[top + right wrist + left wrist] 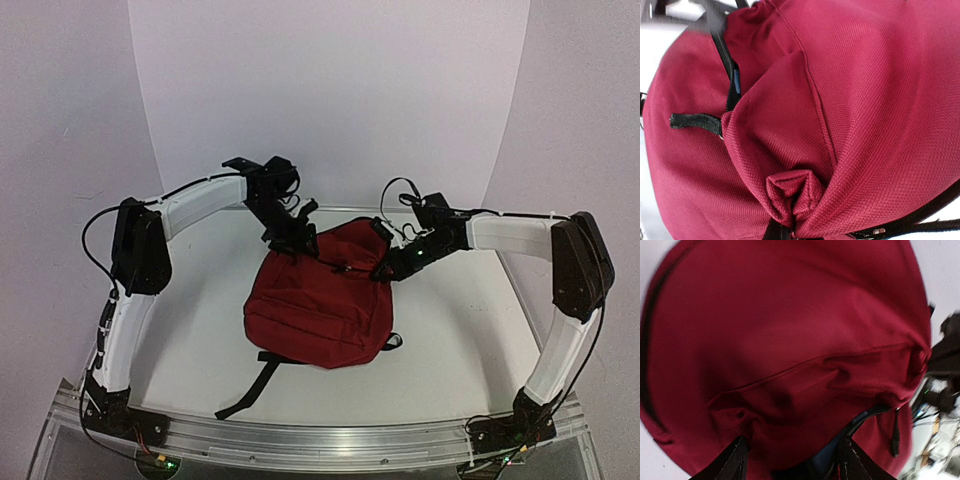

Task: Pack the student bag
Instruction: Zip the student bag at the center of the board.

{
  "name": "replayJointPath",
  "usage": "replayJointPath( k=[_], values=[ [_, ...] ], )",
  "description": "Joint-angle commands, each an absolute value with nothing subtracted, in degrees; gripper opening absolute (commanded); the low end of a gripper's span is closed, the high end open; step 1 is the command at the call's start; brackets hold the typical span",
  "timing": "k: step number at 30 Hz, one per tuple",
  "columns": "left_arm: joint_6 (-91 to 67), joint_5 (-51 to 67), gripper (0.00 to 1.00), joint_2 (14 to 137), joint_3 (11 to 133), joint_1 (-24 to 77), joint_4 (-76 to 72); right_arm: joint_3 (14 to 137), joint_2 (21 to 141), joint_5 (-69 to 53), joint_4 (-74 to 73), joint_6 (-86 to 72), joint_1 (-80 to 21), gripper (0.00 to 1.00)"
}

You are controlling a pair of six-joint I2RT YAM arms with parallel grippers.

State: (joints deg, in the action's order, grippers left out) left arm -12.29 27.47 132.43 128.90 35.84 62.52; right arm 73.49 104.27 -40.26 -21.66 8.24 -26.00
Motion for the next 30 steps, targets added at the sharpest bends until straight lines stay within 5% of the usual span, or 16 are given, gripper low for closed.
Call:
replayJointPath(
  k=[1, 14, 21, 30],
  values=[
    [-1.2, 21.5, 0.61, 129.8, 123.0, 43.4, 63.4, 75.7, 104.1, -46.2, -18.7, 4.3, -25.2, 0.00],
    [12.1, 18.5, 0.72, 116.7, 101.3, 47.5, 48.1, 75.5, 106.9, -56.9, -21.1, 1.6, -24.3, 0.00],
    [19.2, 20.2, 0.71, 119.2, 101.3, 47.7, 45.9, 76.4, 107.7, -59.5, -24.5, 3.2, -24.2, 0.00],
    [12.2, 18.8, 0.17, 124.6, 107.9, 46.0, 45.3, 77.4, 108.1, -57.9, -29.2, 7.7, -24.2, 0.00]
  ],
)
